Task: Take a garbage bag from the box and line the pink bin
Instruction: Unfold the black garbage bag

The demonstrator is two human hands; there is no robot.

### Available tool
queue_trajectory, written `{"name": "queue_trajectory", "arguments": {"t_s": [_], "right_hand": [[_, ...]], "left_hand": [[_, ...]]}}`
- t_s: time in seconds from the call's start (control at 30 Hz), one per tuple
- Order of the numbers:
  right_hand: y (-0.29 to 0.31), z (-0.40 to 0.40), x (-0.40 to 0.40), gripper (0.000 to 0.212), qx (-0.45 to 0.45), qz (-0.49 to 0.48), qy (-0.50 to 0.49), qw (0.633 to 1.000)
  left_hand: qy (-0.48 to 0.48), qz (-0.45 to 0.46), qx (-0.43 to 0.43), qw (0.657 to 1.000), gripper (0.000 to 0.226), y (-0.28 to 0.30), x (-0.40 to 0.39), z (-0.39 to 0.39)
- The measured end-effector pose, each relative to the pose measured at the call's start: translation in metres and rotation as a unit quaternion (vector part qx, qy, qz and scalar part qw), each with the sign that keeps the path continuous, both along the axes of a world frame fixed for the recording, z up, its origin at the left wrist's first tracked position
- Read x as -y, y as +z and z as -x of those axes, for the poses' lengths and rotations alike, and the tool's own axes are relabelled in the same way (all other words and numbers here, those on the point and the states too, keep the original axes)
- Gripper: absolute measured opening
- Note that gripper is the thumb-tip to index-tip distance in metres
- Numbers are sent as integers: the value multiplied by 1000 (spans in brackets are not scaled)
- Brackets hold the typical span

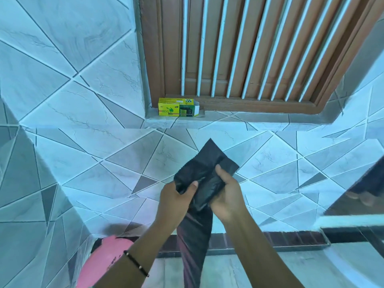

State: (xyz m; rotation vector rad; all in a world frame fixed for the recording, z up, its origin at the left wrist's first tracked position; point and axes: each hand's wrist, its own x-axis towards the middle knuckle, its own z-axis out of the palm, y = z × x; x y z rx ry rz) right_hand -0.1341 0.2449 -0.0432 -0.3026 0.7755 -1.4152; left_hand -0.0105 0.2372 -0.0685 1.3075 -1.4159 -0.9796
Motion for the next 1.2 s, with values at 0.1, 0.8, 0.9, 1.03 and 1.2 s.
{"name": "queue_trajectory", "arguments": {"t_s": [0.1,0.8,0.9,1.03,1.2], "right_hand": [[-3,13,-3,28,-98,27,30,994],[22,17,5,34,-272,120,155,942],[18,18,8,18,-213,125,162,955],[12,17,13,59,-207,121,137,961],[13,16,31,20,-277,98,77,953]], "left_hand": [[19,22,19,999,13,6,11,-16],[-246,-348,-121,897,70,26,41,-76],[-260,-249,-97,928,55,28,42,-80],[-222,-154,-76,960,55,24,53,-84],[-153,-30,38,987,46,18,70,-73]]}}
